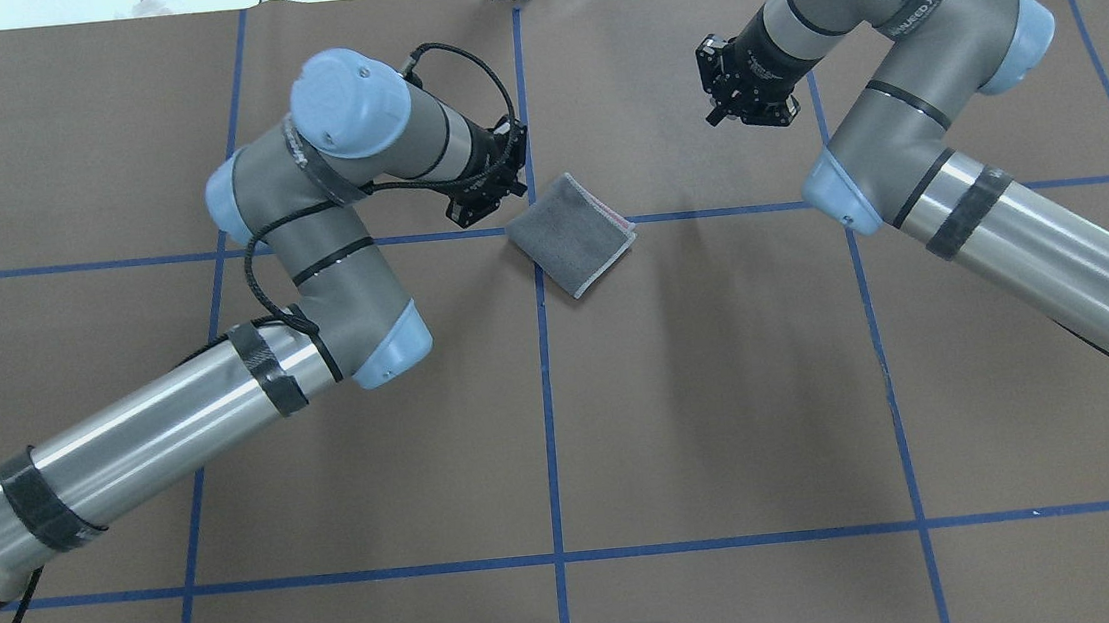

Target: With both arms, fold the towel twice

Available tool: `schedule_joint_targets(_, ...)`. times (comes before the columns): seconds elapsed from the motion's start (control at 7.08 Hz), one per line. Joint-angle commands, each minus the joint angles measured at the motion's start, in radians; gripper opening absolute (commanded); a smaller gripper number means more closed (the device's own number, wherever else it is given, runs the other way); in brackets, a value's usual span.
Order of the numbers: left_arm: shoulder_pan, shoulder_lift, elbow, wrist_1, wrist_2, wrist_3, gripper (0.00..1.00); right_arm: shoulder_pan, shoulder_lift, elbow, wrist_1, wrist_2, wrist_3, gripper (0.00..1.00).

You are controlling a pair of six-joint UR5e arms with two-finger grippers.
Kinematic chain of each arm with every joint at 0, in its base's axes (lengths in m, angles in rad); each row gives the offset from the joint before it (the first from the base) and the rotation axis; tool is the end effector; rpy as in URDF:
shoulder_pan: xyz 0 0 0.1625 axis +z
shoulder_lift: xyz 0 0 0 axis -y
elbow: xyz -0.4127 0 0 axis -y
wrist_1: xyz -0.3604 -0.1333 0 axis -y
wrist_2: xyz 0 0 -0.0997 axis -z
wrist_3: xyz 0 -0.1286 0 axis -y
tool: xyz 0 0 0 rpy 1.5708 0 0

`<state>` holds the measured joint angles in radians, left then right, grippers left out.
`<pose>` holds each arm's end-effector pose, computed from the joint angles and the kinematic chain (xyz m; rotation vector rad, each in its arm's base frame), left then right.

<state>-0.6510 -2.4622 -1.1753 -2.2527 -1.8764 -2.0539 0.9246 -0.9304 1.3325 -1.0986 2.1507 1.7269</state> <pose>0.5707 -0.5537 0.2052 -0.1758 1.2239 -0.8124 -0.3862 -0.6164 0.3449 -0.1884 -1.0125 0.7335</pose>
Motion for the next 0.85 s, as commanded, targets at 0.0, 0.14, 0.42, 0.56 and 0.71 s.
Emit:
schedule_joint_targets(0.0,0.050,-0.030,0.058,-0.002,0.057,0.020,0.00,0.025,-0.059,0.062,-0.001,0.023,-0.006,0.30)
schedule_joint_targets(0.14,0.053,-0.031,0.078,-0.002,0.060,0.062,0.00,0.026,-0.057,0.065,-0.010,0.023,-0.006,0.99)
schedule_joint_targets(0.42,0.047,-0.026,0.085,0.007,0.057,0.096,0.00,0.026,-0.057,0.088,-0.044,0.024,-0.004,1.00)
schedule_joint_targets(0.56,0.042,-0.024,0.085,0.010,0.053,0.115,0.00,0.026,-0.057,0.088,-0.044,0.023,-0.006,1.00)
schedule_joint_targets(0.71,0.039,-0.021,0.082,0.010,0.051,0.124,0.00,0.026,-0.057,0.086,-0.044,0.024,-0.006,1.00)
